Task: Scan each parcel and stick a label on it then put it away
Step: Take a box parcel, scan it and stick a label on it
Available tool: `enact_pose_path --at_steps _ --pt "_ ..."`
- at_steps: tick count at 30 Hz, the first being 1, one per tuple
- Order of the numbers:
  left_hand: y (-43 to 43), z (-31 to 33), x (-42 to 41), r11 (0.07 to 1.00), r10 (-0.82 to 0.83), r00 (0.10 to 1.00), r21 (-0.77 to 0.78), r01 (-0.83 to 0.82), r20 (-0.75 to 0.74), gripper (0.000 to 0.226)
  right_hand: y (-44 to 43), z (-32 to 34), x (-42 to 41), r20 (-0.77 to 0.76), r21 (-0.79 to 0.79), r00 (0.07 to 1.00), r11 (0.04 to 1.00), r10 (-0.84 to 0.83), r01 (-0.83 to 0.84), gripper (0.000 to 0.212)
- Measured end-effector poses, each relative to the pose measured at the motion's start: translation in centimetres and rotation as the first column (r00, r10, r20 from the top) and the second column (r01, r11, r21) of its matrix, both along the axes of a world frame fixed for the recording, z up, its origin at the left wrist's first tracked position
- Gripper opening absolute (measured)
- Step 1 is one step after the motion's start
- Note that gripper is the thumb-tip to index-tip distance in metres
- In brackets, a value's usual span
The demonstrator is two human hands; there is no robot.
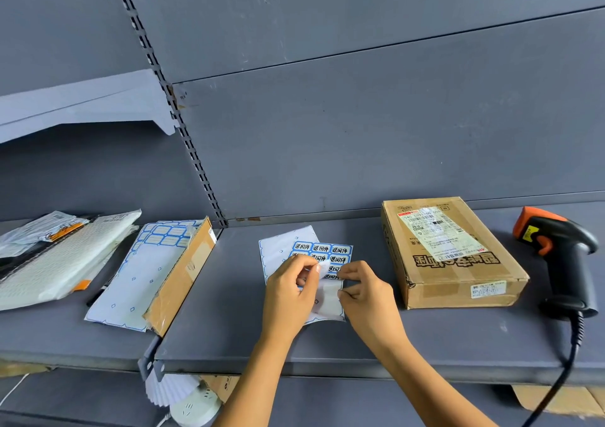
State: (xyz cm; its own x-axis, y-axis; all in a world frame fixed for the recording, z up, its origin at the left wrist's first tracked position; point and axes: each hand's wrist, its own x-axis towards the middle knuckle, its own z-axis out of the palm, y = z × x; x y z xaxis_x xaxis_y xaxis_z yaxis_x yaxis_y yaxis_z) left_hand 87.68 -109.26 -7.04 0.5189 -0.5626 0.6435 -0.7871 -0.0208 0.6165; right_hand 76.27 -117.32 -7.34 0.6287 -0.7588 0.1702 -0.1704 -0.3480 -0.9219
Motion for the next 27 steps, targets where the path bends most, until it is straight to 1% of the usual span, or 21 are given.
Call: enact_pose_path --at_steps 3,6,10,13,14,16,17,18,19,20,21,22,24,26,27 --pt "0.0 0.0 0.0 1.0 0.006 1.0 0.014 -0.006 -0.022 0.006 0.0 0.0 0.0 0.0 -0.004 1.0 1.0 -0.007 0.007 0.03" --pt "0.0 0.0 0.1 1.0 0.015 0.996 0.028 -0.012 -0.09 0.014 0.0 0.1 0.0 0.004 -0.008 1.0 1.0 -0.007 0.007 0.032" --pt "0.0 0.1 0.0 0.999 0.033 0.997 0.027 -0.031 -0.073 0.007 0.1 -0.1 0.1 -0.029 -0.029 1.0 1.0 -0.008 0.007 0.033" --pt "0.1 0.2 -0.1 0.998 0.056 0.998 0.009 -0.056 0.008 0.005 0.2 0.1 0.2 -0.054 -0.125 0.998 0.992 -0.038 0.031 0.031" --pt "0.1 0.3 0.0 0.997 0.08 0.995 0.014 -0.081 0.062 0.004 0.3 0.4 0.1 -0.048 -0.132 0.998 0.991 -0.04 0.033 0.028" --pt "0.1 0.9 -0.2 0.988 0.153 0.962 -0.001 -0.157 0.227 0.007 0.8 1.4 -0.3 -0.007 -0.111 0.998 0.992 -0.056 0.054 0.016" --pt "0.1 1.4 -0.5 0.982 0.189 0.925 -0.044 -0.185 0.329 0.01 1.1 2.2 -0.5 0.024 -0.068 0.997 0.995 -0.07 0.072 0.008" --pt "-0.2 2.2 -0.9 0.975 0.22 0.878 -0.108 -0.193 0.425 0.014 1.1 3.1 -0.7 0.071 0.038 0.994 0.996 -0.077 0.075 0.008" --pt "-0.5 3.0 -1.4 0.967 0.249 0.826 -0.17 -0.188 0.506 0.017 0.9 4.1 -0.9 0.132 0.204 0.988 0.978 -0.075 0.047 0.017" --pt "-0.8 3.8 -2.0 0.958 0.277 0.775 -0.224 -0.178 0.568 0.018 0.6 5.1 -1.2 0.205 0.392 0.976 0.92 -0.078 -0.009 0.024" --pt "-1.1 4.5 -2.7 0.951 0.295 0.73 -0.262 -0.163 0.617 0.019 0.2 6.1 -1.7 0.284 0.544 0.954 0.835 -0.098 -0.076 0.026" --pt "-1.4 5.0 -3.3 0.946 0.307 0.693 -0.291 -0.145 0.652 0.019 -0.2 7.0 -2.2 0.345 0.634 0.931 0.762 -0.123 -0.134 0.026" --pt "-2.3 5.2 -4.3 0.941 0.305 0.659 -0.322 -0.099 0.688 0.012 -1.2 7.9 -3.4 0.389 0.706 0.904 0.688 -0.18 -0.167 0.03" --pt "-3.2 5.2 -5.2 0.946 0.279 0.653 -0.319 -0.06 0.704 0.005 -1.9 8.1 -4.7 0.36 0.712 0.914 0.688 -0.189 -0.138 0.037" --pt "-3.6 5.0 -5.6 0.95 0.261 0.65 -0.309 -0.041 0.714 0.005 -2.1 8.2 -5.4 0.335 0.697 0.926 0.707 -0.175 -0.118 0.035"
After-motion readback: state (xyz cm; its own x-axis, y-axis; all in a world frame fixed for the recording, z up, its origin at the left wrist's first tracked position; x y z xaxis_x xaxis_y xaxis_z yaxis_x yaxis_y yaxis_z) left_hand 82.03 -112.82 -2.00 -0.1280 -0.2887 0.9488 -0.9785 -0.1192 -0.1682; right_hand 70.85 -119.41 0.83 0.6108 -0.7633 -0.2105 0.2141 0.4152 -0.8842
